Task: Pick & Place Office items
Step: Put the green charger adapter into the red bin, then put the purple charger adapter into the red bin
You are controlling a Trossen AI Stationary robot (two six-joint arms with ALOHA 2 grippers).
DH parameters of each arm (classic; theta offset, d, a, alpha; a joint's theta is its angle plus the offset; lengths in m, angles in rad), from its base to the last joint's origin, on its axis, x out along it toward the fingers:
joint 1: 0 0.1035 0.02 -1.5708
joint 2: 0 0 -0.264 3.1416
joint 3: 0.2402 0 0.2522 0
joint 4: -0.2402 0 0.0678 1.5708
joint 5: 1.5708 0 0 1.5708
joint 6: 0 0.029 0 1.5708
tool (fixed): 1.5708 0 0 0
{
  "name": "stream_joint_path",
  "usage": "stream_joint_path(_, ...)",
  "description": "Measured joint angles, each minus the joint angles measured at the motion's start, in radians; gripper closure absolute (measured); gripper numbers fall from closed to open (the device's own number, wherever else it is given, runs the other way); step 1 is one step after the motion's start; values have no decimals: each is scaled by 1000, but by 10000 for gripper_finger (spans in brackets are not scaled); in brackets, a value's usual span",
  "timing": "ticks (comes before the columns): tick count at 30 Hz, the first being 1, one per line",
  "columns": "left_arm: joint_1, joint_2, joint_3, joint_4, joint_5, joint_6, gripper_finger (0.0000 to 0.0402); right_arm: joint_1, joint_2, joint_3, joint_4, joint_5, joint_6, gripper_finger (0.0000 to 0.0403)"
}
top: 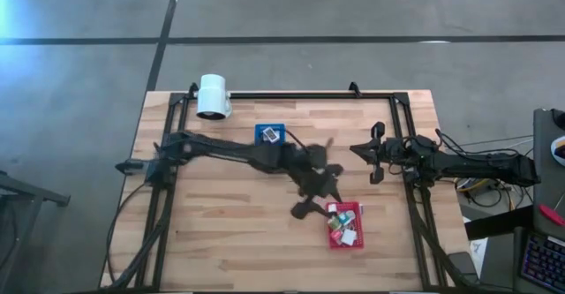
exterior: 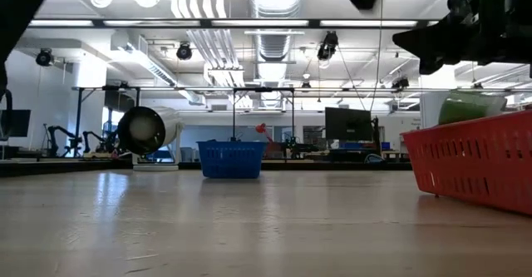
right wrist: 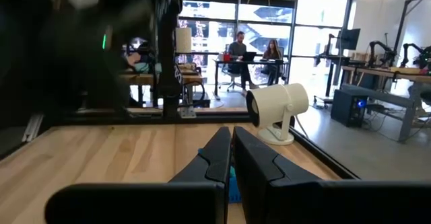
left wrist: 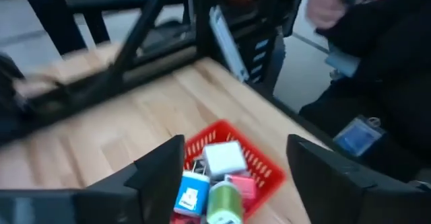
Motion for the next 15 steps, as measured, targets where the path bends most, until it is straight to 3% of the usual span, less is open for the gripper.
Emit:
stream_joint_path(3, -6, -140, -54, -59, -3, 56, 175, 1, 0, 0, -1, -1, 2, 390)
stream_joint_path(6, -24, -305, -200, -25, -65, 88, 230, 1, 0, 0, -2, -3, 3, 390)
stream_joint_path(11, -47, -645, -575, 198, -314, 92, 332, 2, 0, 0, -1, -3, 19, 390)
stream_joint_path(15, -38, -939, -907, 379, -446, 41, 391, 2, 0, 0, -1, -3, 61, 390)
